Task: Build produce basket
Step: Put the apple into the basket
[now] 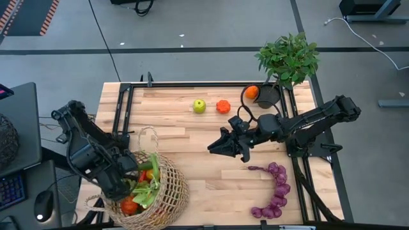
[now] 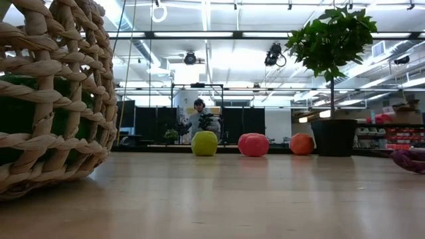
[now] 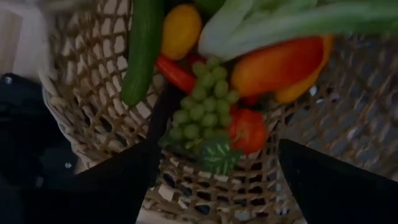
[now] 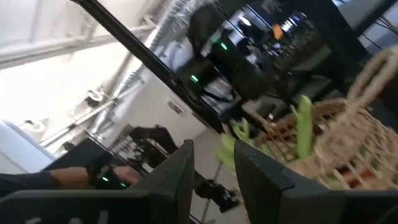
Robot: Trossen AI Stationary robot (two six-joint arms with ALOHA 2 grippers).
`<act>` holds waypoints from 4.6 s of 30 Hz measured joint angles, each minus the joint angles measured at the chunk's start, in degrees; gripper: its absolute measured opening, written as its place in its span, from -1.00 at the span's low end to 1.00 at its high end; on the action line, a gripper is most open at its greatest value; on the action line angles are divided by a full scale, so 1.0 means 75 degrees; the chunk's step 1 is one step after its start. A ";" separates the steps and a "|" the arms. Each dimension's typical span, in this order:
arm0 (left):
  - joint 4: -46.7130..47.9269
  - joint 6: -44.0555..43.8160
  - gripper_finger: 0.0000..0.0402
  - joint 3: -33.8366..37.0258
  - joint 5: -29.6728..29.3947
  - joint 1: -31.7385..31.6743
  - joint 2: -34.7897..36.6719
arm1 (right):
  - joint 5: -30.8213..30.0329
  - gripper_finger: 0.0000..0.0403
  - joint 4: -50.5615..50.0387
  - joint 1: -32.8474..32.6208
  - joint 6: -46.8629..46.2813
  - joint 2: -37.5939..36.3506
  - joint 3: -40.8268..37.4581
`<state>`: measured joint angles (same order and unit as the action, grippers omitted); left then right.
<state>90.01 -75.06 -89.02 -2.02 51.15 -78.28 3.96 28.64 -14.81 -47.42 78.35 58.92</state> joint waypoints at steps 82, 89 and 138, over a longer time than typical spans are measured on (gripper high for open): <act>-0.6380 0.8234 0.76 0.0212 -0.0167 -1.0066 -0.3372 | -0.2302 0.73 -0.8143 0.3033 0.1399 0.0632 -0.0227; -0.6752 0.7308 0.76 0.0685 -0.0496 -1.0420 -0.3891 | -0.1772 0.73 -0.7183 0.3383 0.1723 0.0608 -0.0227; -0.7181 0.6163 0.50 0.0683 0.0970 -0.9950 -0.3285 | -0.0324 0.73 -0.7756 0.3471 0.0452 0.0408 -0.0224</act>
<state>36.15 -28.84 -83.90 5.25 -23.47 -102.92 1.53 -29.53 11.22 -44.03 81.41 57.23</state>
